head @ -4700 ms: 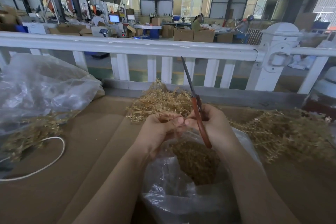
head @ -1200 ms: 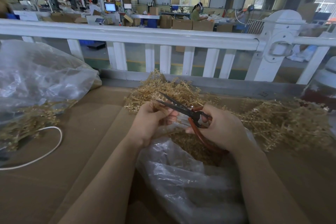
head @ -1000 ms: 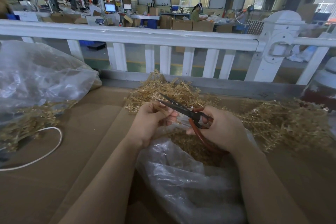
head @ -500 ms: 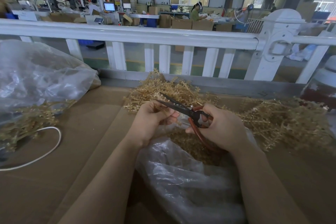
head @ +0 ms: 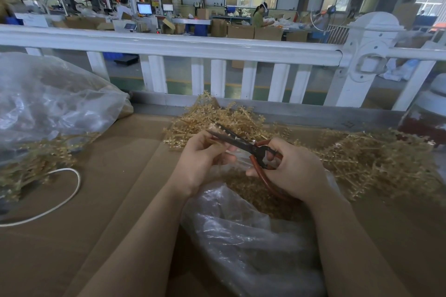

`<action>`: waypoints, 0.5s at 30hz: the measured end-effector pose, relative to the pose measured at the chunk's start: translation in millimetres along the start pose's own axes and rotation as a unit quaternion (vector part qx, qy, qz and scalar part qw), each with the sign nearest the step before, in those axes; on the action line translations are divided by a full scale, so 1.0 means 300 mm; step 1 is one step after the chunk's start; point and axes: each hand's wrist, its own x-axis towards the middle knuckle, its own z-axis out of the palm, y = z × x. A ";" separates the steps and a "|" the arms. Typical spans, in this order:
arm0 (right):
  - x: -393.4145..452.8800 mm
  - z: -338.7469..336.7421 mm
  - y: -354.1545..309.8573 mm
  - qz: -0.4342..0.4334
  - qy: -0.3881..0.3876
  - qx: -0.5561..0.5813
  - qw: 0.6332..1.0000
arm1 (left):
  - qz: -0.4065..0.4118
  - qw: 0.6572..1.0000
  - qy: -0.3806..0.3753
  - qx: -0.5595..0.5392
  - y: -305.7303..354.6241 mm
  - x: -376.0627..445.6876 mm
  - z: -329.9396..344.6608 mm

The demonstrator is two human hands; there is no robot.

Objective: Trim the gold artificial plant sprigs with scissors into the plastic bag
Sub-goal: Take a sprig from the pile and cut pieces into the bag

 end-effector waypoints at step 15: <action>-0.004 0.002 -0.011 -0.016 0.010 0.008 1.000 | -0.005 1.000 -0.011 -0.002 -0.006 0.003 -0.004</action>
